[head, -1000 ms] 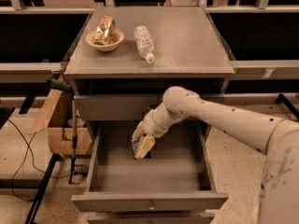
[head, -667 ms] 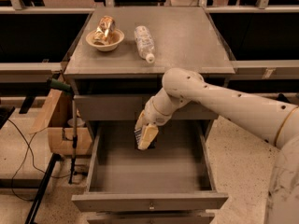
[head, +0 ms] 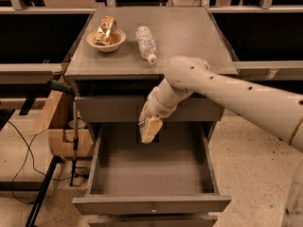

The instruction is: Pick rxbar blueberry from middle drawer and place on counter

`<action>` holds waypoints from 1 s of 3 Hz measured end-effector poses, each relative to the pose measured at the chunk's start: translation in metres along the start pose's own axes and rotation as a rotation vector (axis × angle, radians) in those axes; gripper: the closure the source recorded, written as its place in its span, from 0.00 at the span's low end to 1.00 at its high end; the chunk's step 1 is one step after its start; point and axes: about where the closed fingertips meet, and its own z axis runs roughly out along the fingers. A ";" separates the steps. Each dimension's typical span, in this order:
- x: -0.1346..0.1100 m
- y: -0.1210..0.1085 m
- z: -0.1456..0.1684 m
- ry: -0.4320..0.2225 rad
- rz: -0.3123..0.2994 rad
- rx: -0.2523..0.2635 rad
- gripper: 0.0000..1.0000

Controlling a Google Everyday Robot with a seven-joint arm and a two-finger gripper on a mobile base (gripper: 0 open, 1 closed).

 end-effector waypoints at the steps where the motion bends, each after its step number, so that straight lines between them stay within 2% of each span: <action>1: -0.027 -0.018 -0.074 0.111 0.010 0.099 1.00; 2: -0.037 -0.045 -0.168 0.183 0.083 0.222 1.00; 3: -0.037 -0.045 -0.167 0.183 0.082 0.220 1.00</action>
Offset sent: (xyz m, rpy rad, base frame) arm 0.0351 -0.0869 0.2824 -0.1833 -0.2763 -0.3662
